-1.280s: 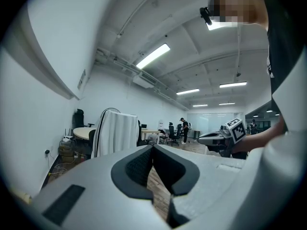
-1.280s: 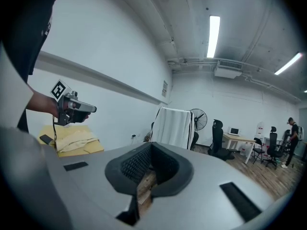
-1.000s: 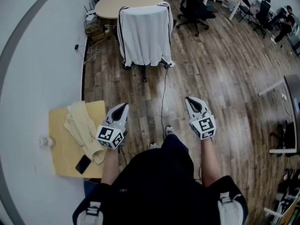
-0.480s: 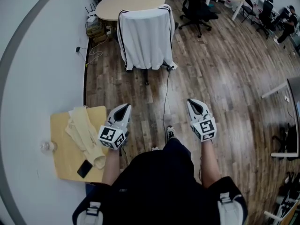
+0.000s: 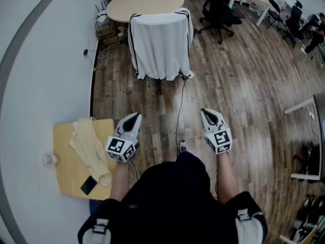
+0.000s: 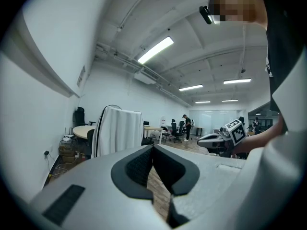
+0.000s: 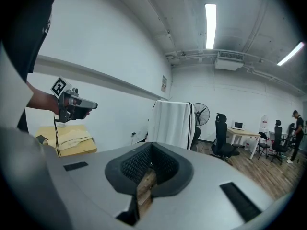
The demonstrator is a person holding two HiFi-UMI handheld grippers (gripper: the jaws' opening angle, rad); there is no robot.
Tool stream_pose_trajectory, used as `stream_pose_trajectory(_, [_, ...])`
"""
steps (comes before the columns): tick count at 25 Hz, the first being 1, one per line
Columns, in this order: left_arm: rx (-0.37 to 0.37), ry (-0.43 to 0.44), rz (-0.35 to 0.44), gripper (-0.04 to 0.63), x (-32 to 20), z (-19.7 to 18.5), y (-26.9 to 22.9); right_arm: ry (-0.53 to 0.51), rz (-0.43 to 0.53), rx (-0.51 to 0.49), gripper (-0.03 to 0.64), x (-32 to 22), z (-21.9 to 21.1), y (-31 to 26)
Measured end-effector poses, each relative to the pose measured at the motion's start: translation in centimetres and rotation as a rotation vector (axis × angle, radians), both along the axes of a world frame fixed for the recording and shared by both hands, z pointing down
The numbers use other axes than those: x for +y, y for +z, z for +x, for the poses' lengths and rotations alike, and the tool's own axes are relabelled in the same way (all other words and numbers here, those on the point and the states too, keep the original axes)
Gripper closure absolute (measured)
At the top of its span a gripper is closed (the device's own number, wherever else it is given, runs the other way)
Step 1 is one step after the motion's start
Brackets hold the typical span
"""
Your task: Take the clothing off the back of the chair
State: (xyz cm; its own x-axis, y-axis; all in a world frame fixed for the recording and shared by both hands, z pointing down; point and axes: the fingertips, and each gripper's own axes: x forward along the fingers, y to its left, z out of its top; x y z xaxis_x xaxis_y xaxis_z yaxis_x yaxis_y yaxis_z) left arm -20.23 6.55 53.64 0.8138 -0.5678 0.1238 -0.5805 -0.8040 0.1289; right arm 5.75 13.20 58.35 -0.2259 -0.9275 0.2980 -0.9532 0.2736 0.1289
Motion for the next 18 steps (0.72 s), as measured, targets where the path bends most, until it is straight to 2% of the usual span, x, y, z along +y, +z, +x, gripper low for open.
stream_pose_trajectory(18, [-0.014,-0.039,-0.013,0.594,-5.2,4.8,-1.1,-0.041,-0.026,-0.006,0.623,-5.7,4.8,-0.5])
